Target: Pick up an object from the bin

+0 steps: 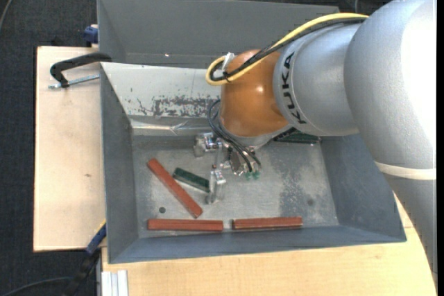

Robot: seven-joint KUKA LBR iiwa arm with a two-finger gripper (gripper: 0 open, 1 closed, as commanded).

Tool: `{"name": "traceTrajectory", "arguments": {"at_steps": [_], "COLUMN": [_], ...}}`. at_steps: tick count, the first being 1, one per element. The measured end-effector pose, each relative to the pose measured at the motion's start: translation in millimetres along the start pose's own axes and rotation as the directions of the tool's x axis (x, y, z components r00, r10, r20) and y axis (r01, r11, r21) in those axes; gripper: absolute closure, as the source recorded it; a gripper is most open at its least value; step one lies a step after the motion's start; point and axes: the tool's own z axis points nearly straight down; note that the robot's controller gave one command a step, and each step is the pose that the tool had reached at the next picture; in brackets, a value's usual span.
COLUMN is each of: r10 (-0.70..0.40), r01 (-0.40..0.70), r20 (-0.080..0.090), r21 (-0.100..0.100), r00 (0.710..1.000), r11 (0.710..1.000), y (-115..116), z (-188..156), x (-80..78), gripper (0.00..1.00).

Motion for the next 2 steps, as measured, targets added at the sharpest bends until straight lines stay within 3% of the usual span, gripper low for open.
{"name": "traceTrajectory", "arguments": {"at_steps": [1,2], "r10": [0.002,0.024], "r01": [-0.002,-0.024], "r20": [0.007,0.021], "r21": [0.000,-0.001], "r00": [1.000,0.999], "r11": [1.000,1.000], "y": [0,3], "z": [-4,-152], "x": [-1.8,5.4], "gripper": [1.00,1.00]}}
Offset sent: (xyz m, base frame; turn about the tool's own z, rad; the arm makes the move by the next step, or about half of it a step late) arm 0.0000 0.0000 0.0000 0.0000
